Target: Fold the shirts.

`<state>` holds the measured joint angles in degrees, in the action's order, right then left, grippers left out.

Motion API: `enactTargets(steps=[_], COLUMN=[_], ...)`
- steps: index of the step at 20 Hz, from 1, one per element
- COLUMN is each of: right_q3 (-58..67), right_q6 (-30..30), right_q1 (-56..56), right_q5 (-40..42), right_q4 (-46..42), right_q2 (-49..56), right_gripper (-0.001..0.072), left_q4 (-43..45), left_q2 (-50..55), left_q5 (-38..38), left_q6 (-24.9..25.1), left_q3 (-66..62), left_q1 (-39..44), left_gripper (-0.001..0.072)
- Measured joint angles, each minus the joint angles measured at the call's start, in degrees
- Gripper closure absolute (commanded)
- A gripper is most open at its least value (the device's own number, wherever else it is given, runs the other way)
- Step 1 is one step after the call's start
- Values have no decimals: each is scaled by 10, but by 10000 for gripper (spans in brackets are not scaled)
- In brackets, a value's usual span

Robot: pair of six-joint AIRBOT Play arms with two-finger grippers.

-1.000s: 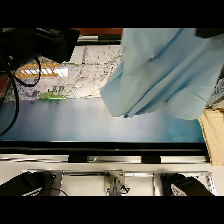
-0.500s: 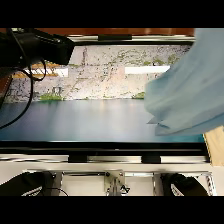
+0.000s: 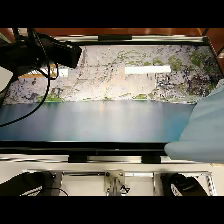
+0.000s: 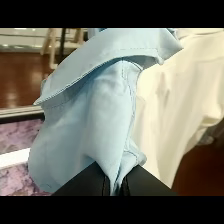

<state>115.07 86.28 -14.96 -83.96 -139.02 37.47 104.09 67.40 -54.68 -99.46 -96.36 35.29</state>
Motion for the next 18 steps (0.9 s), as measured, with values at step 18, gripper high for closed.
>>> enactTargets(steps=[18], right_q3=[0], right_q6=[24], right_q1=[35], right_q5=[-80], right_q4=[-195], right_q2=[-25], right_gripper=[638], left_q4=[0], left_q2=[2], left_q5=[0], left_q6=[0], left_q3=[0], left_q1=[0], left_gripper=[28])
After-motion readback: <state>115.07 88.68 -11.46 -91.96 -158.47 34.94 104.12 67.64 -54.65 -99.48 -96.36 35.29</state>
